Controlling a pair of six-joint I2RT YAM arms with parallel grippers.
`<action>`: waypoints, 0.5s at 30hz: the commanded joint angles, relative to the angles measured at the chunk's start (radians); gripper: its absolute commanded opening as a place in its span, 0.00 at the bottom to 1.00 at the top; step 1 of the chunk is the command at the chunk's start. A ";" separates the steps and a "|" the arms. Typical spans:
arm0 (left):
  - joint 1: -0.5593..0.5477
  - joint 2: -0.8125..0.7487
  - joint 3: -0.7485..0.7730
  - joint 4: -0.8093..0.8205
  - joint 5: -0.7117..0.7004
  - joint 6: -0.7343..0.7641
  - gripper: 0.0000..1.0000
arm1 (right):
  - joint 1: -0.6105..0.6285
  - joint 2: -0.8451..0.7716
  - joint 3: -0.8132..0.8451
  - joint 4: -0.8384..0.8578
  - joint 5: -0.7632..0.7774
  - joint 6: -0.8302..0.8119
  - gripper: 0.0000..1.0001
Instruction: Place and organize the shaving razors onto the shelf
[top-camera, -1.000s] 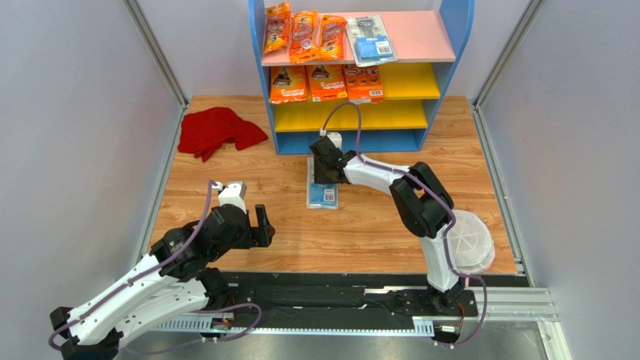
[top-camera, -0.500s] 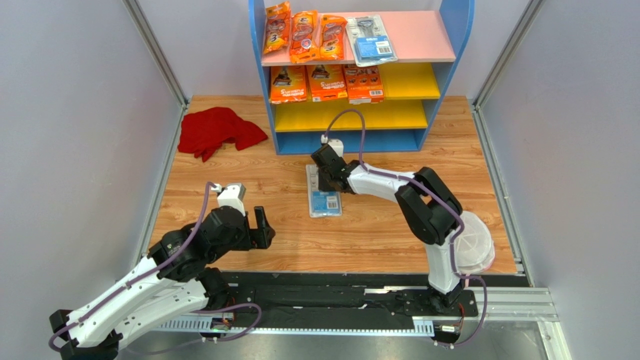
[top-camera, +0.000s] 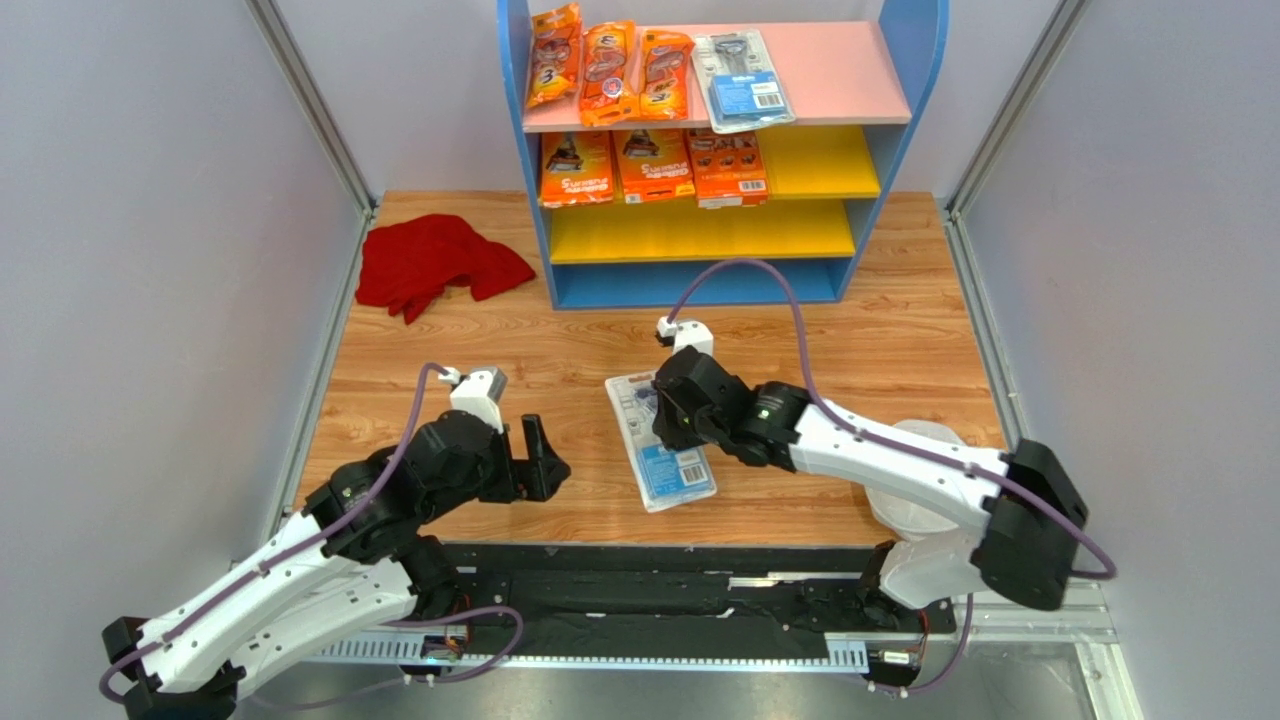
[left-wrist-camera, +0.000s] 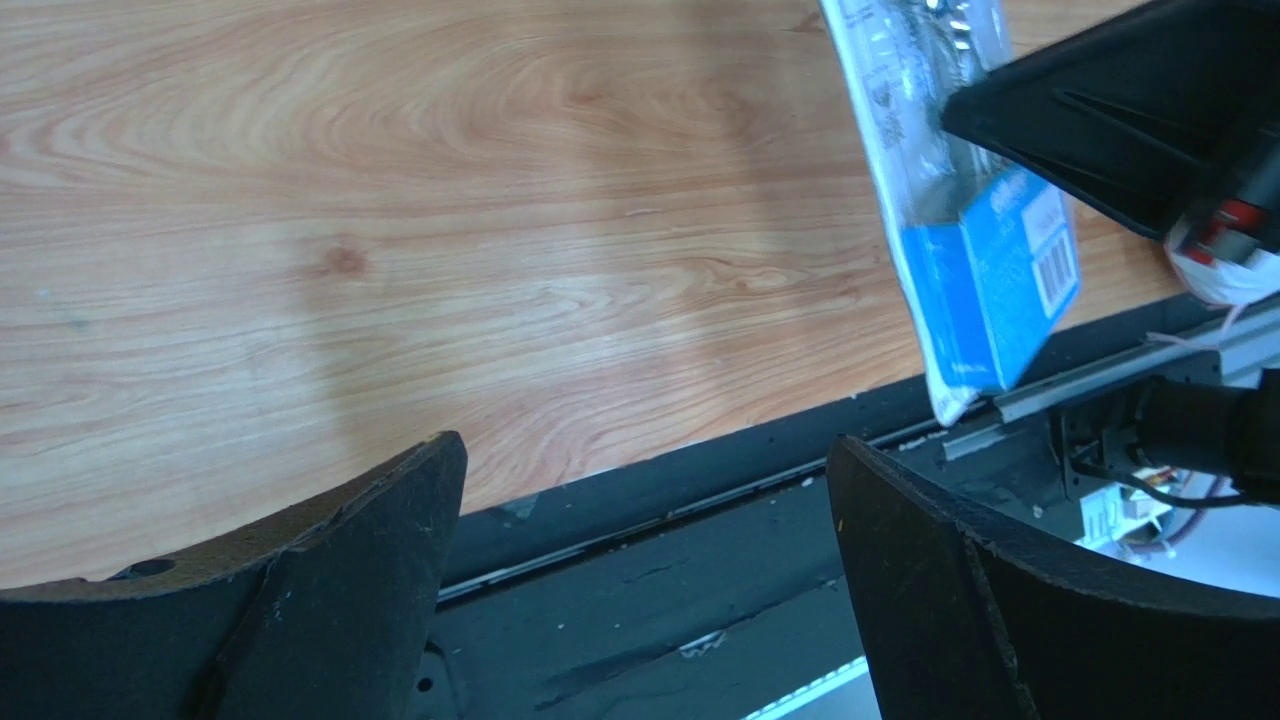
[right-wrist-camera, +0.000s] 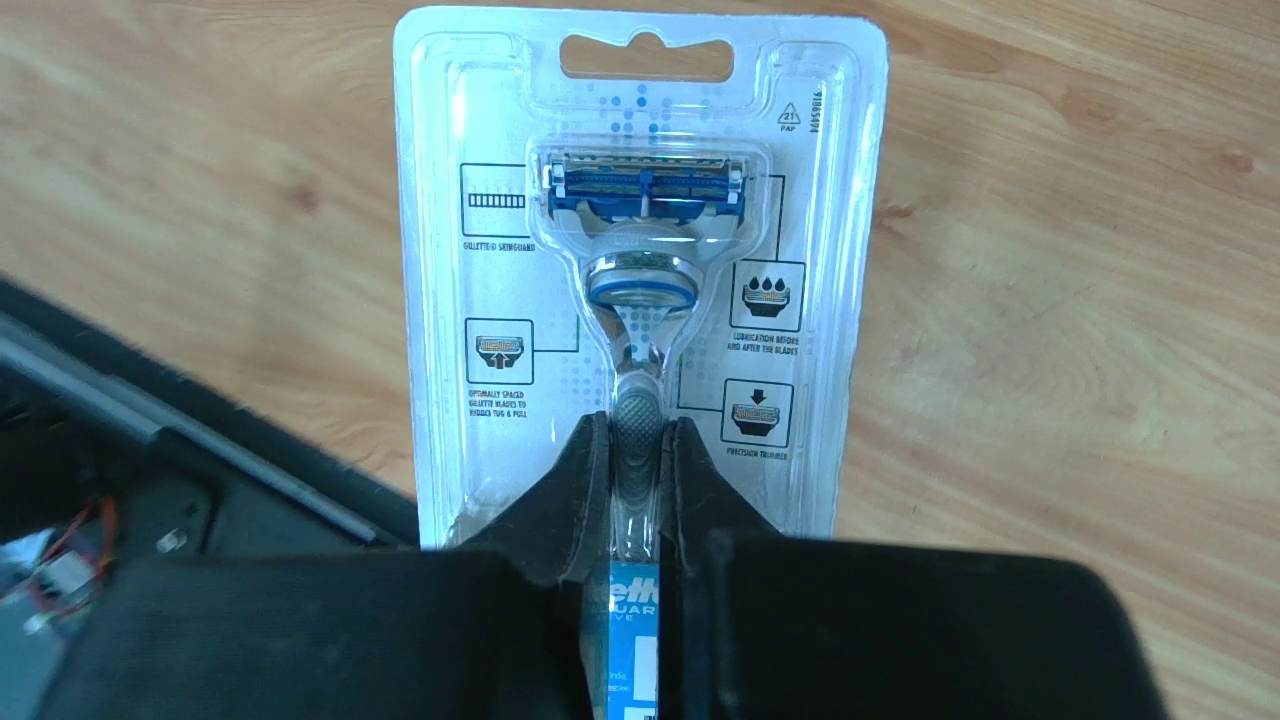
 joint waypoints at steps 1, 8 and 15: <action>-0.002 0.021 -0.023 0.140 0.119 -0.009 0.99 | 0.051 -0.139 -0.045 -0.041 0.009 0.064 0.00; -0.002 -0.009 -0.114 0.358 0.255 -0.075 0.99 | 0.124 -0.253 -0.083 -0.067 0.044 0.117 0.00; -0.002 -0.002 -0.180 0.539 0.341 -0.163 0.99 | 0.170 -0.258 -0.051 -0.090 0.071 0.129 0.00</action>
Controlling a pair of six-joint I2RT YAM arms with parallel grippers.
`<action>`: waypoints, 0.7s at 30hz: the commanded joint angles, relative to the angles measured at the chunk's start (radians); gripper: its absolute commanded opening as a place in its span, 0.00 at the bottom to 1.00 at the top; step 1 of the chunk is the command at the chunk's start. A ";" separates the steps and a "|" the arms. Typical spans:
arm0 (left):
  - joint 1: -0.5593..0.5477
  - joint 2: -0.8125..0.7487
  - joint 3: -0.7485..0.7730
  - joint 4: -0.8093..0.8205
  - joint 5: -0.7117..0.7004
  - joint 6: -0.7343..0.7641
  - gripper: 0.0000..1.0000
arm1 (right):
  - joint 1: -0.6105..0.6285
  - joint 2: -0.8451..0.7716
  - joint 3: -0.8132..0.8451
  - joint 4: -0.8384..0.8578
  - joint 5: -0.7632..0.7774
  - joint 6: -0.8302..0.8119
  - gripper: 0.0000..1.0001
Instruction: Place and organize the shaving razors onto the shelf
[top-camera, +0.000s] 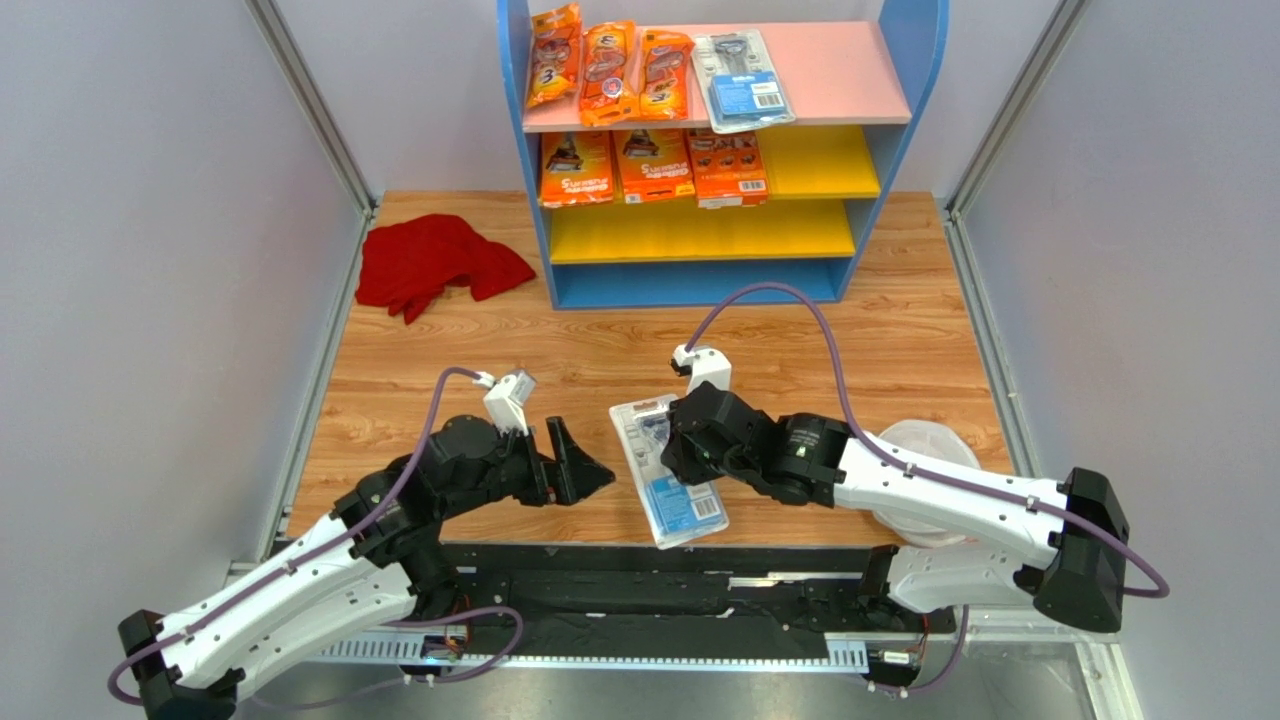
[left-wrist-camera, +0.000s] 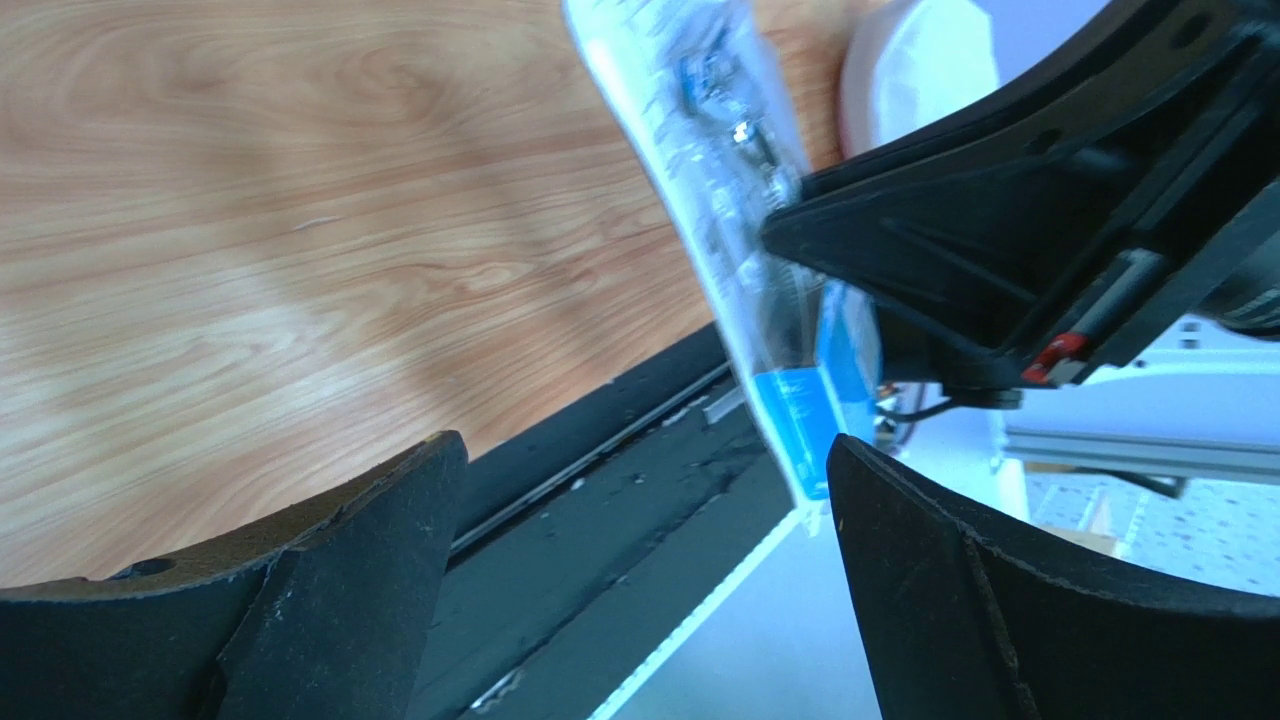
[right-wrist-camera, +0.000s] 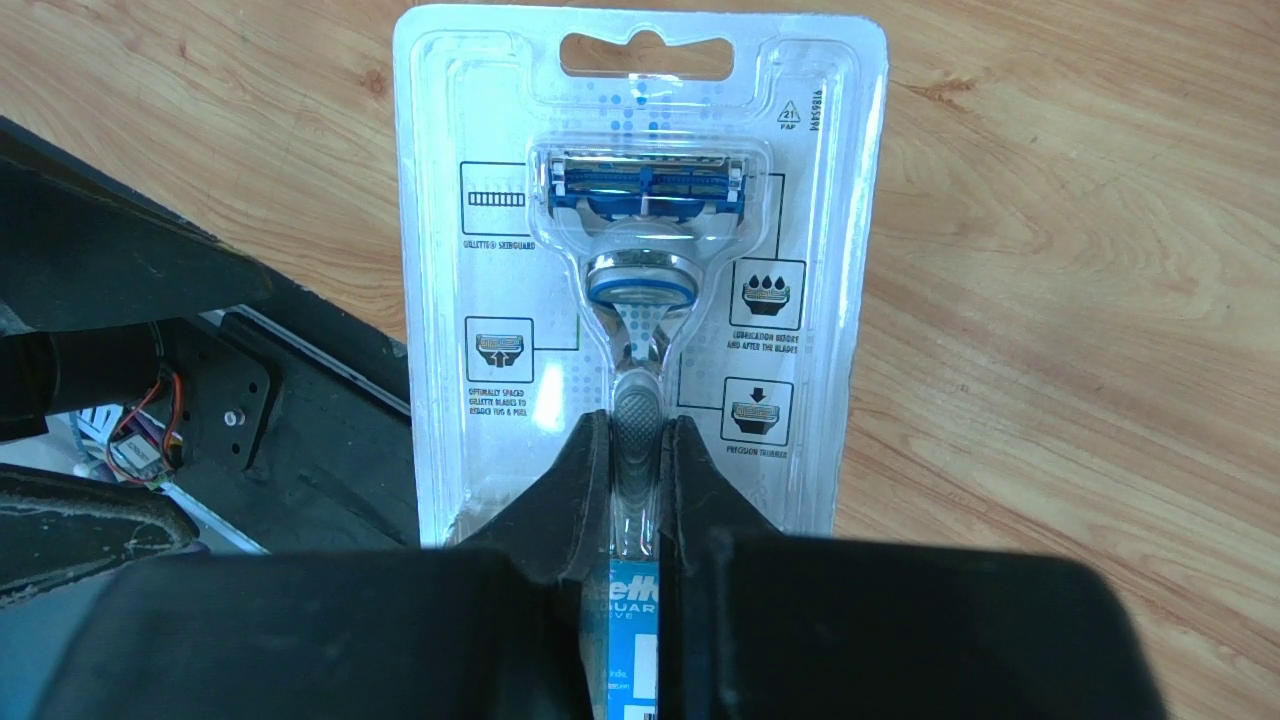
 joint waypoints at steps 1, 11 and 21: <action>-0.002 0.021 -0.014 0.179 0.082 -0.067 0.99 | 0.038 -0.025 0.034 0.006 0.041 0.030 0.00; -0.002 0.082 -0.052 0.295 0.124 -0.106 0.90 | 0.122 -0.017 0.097 0.005 0.029 0.030 0.00; -0.002 0.030 -0.086 0.317 0.107 -0.118 0.46 | 0.162 -0.062 0.103 0.003 -0.056 0.007 0.00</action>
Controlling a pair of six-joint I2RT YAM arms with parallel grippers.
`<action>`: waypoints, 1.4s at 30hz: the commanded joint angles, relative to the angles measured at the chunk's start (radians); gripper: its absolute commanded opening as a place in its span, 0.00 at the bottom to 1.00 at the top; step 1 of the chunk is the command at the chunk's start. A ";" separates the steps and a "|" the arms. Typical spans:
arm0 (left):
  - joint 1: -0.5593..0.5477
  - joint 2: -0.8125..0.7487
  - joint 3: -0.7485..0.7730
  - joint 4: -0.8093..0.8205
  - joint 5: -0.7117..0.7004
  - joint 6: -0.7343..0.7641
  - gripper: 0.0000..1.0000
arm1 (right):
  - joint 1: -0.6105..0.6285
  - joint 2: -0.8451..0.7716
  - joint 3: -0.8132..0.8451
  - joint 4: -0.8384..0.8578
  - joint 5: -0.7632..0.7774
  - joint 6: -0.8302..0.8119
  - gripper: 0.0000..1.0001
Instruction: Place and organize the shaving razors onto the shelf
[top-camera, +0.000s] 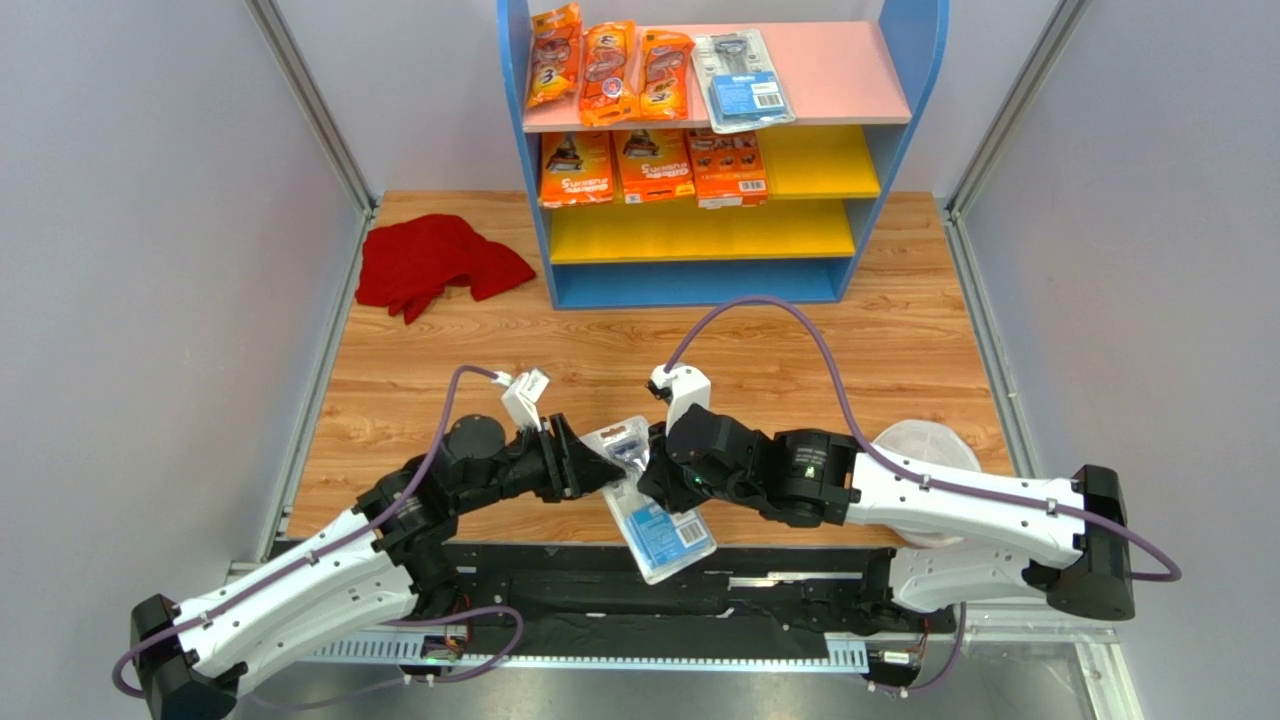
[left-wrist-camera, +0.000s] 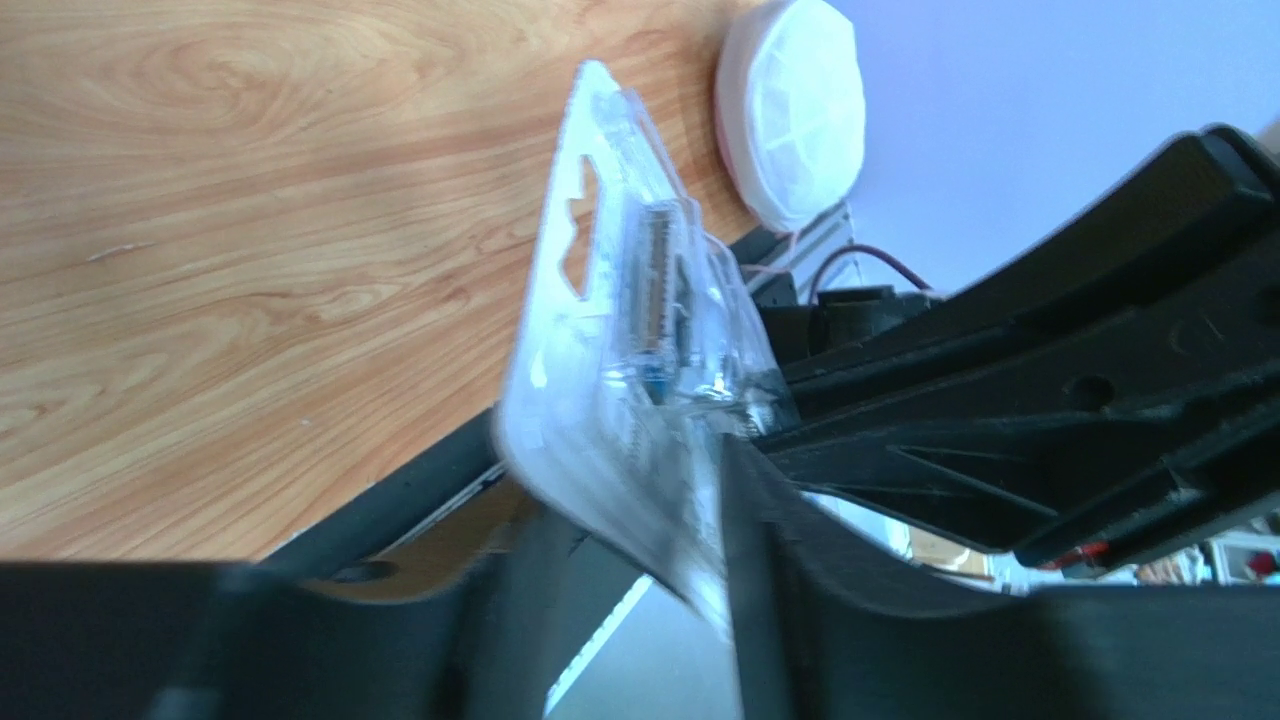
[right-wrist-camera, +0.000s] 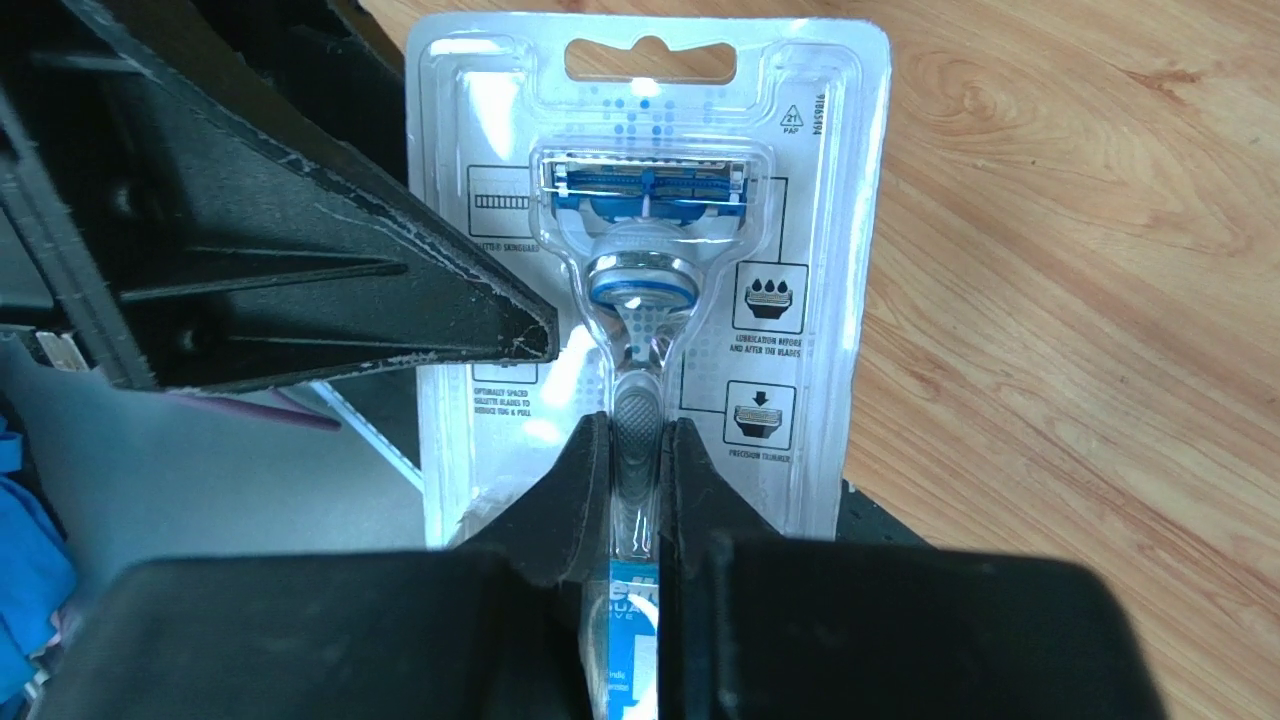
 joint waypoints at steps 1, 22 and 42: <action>-0.002 -0.026 -0.002 0.047 0.003 -0.002 0.34 | 0.012 -0.059 0.020 0.056 -0.063 -0.022 0.00; -0.002 -0.023 0.012 0.029 -0.012 -0.006 0.00 | 0.018 -0.390 -0.136 0.111 0.139 0.089 0.79; 0.095 0.037 -0.260 0.995 -0.101 -0.333 0.00 | 0.018 -0.887 -0.348 0.021 0.244 0.329 0.88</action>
